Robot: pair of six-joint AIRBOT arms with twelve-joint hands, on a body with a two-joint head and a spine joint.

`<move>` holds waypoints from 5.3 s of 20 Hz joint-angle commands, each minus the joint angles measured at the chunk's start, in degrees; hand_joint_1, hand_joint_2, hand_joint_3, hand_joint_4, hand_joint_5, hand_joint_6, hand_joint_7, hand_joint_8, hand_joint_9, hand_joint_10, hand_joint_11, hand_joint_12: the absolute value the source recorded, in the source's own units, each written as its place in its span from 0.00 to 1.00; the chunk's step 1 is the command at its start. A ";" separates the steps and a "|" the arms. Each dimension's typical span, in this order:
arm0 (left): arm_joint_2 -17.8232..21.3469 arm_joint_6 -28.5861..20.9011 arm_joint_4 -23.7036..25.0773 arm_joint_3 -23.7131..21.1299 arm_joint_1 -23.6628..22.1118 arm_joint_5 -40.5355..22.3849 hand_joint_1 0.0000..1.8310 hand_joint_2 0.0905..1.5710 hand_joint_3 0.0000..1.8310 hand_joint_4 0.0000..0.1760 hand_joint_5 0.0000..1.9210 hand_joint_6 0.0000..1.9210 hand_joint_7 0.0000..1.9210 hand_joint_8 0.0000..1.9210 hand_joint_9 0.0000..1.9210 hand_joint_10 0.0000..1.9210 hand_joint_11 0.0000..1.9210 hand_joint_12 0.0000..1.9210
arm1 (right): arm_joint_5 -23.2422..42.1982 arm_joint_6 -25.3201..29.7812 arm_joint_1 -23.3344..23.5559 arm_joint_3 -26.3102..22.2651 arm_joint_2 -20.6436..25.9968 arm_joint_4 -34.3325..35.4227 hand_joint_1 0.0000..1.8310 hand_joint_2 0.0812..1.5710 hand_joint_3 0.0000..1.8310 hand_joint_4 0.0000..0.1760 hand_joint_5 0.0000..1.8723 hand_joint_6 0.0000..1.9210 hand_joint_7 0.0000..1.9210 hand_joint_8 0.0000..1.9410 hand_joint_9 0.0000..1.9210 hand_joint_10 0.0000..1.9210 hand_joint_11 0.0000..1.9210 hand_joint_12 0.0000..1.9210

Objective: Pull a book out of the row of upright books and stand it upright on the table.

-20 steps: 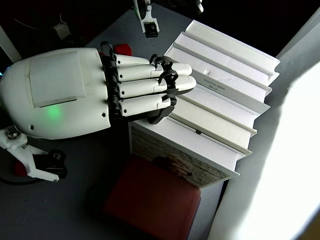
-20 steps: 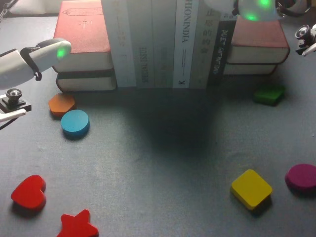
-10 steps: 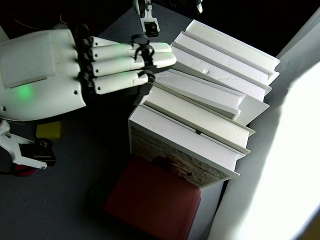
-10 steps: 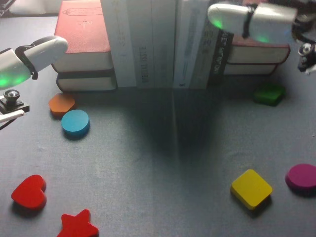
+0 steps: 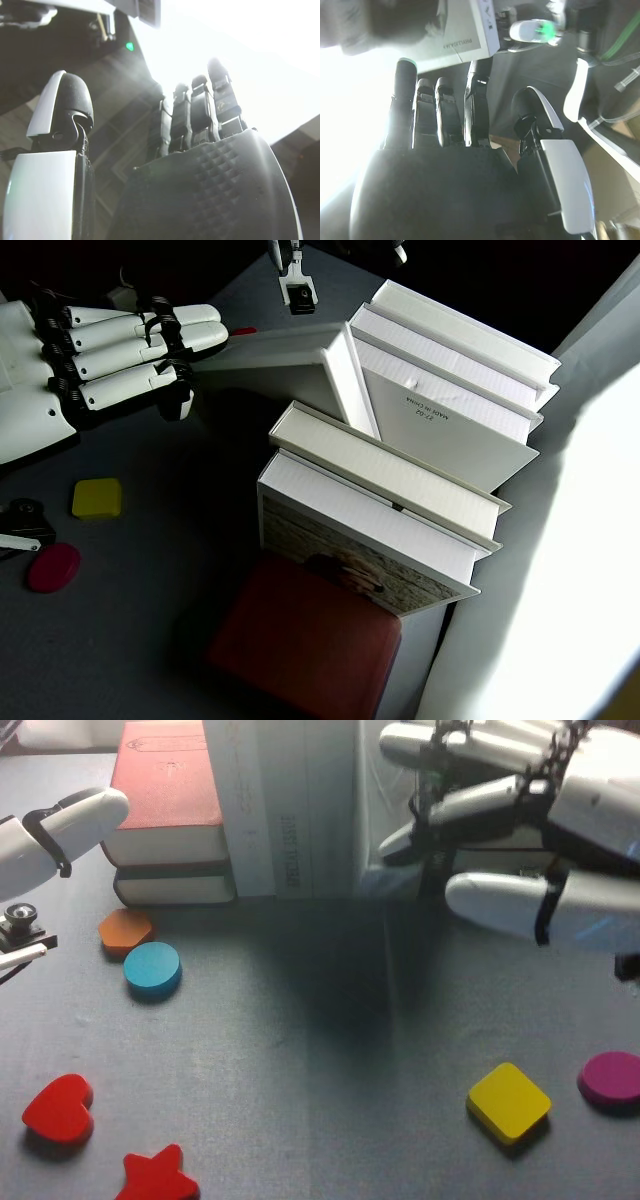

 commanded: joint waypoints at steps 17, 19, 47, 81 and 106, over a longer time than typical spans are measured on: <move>0.06 -0.46 -2.73 0.00 1.15 -7.12 0.46 0.76 0.00 0.22 0.10 0.00 0.02 0.00 0.00 0.00 0.00 0.05 | -13.80 5.48 24.22 -0.75 4.64 -25.37 0.63 0.67 0.00 0.88 0.00 0.00 0.00 0.00 0.00 0.00 0.00 0.96; 0.03 -0.47 -2.79 -0.03 1.31 -7.11 0.47 0.76 0.00 0.23 0.11 0.00 0.01 0.00 0.00 0.00 0.00 0.05 | -19.21 7.38 29.43 -2.05 4.64 -33.82 0.57 0.71 0.00 0.41 0.00 0.00 0.00 0.00 0.00 0.00 0.00 1.00; -3.34 -1.64 -4.26 2.67 1.67 -6.66 0.43 0.77 0.00 0.33 0.14 0.00 0.08 0.00 0.06 0.00 0.00 0.40 | -34.86 54.73 38.52 -0.74 -9.36 -119.26 0.71 0.80 0.00 0.00 0.42 0.60 0.34 0.84 0.25 0.89 0.19 0.95; -3.82 -1.78 -5.52 2.84 1.90 -7.07 0.43 0.78 0.00 0.19 0.14 0.00 0.09 0.00 0.09 0.00 0.00 0.56 | -6.36 47.11 47.47 -8.94 3.26 -89.57 0.60 0.82 0.00 0.05 0.35 0.76 0.33 0.83 0.23 0.82 0.00 0.97; -4.60 -1.54 -6.31 3.04 1.90 -5.20 0.34 0.78 0.00 0.17 0.15 0.00 0.11 0.00 0.13 0.01 0.00 0.63 | -9.54 80.80 45.78 17.47 -12.64 -94.41 0.60 0.78 0.00 0.00 0.39 0.70 0.29 0.14 0.05 0.40 0.00 0.65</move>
